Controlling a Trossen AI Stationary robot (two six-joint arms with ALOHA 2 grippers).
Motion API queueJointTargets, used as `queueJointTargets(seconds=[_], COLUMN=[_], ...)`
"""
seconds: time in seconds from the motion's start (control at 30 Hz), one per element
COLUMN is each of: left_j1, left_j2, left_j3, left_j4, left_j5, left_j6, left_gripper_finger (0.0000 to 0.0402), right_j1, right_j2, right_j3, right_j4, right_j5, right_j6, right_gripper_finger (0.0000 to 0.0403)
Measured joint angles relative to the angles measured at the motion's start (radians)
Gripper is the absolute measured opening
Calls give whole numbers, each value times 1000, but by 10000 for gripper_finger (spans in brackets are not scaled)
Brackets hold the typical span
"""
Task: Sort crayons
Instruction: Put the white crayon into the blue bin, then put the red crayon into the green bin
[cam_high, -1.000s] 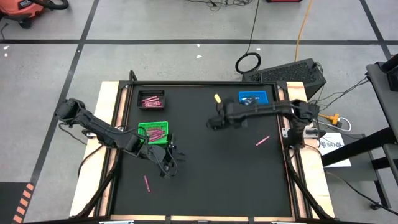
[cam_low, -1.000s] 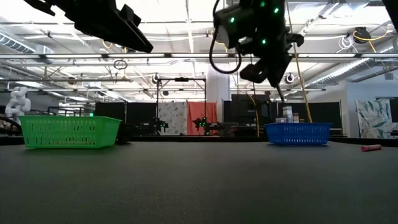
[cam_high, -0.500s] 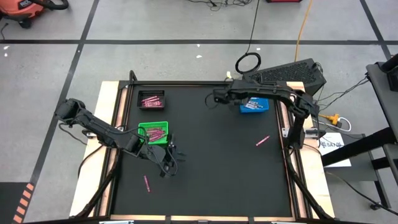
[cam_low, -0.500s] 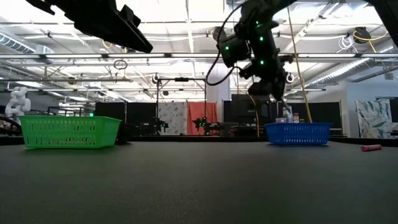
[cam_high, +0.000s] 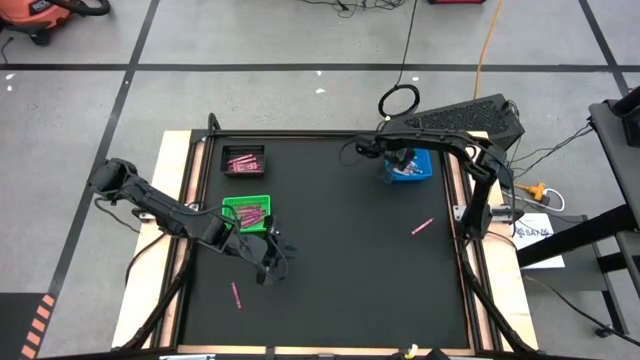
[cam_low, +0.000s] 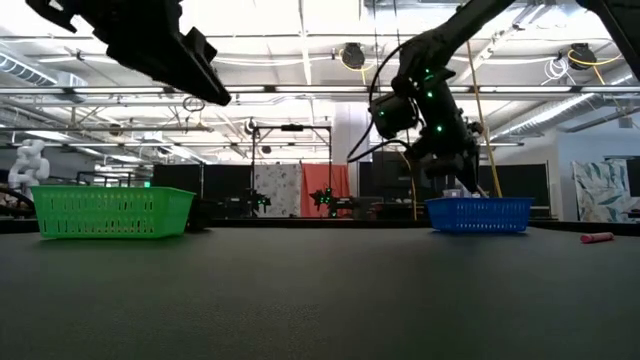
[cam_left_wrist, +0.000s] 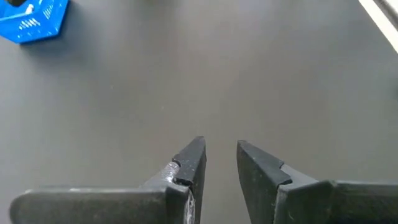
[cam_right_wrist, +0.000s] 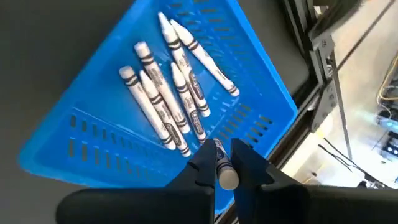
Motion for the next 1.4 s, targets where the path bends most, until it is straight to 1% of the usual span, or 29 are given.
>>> queueJointTargets(seconds=[0.07,0.17,0.23,0.43,0.63,0.83,0.97,1.17,1.23,1.4], left_j1=[0,0,0,-18,-32,-56,-84,-157,-190,-260], left_j2=[0,0,0,0,0,0,0,0,0,0], left_j3=[0,0,0,-1,-1,-1,-1,-1,-1,-1], left_j4=[-15,-34,-51,-135,-194,-237,-276,-335,-373,-470], left_j5=[0,0,0,10,67,151,222,313,323,324], left_j6=[-17,-78,-102,-129,-156,-150,-130,-130,-130,-130], left_gripper_finger=[94,94,94,94,94,94,93,93,93,93], right_j1=[0,-6,-9,-9,-9,3,22,68,91,154], right_j2=[0,0,0,0,0,1,1,0,-1,-40], right_j3=[0,-1,-1,-1,-1,-1,7,65,88,124], right_j4=[9,20,33,49,47,-4,-89,-229,-262,-266], right_j5=[-18,-99,-113,-100,-97,-22,-22,-22,-22,-26], right_j6=[-13,-25,-25,-25,-19,31,51,158,189,211], right_gripper_finger=[7,12,21,61,102,131,138,139,139,139])
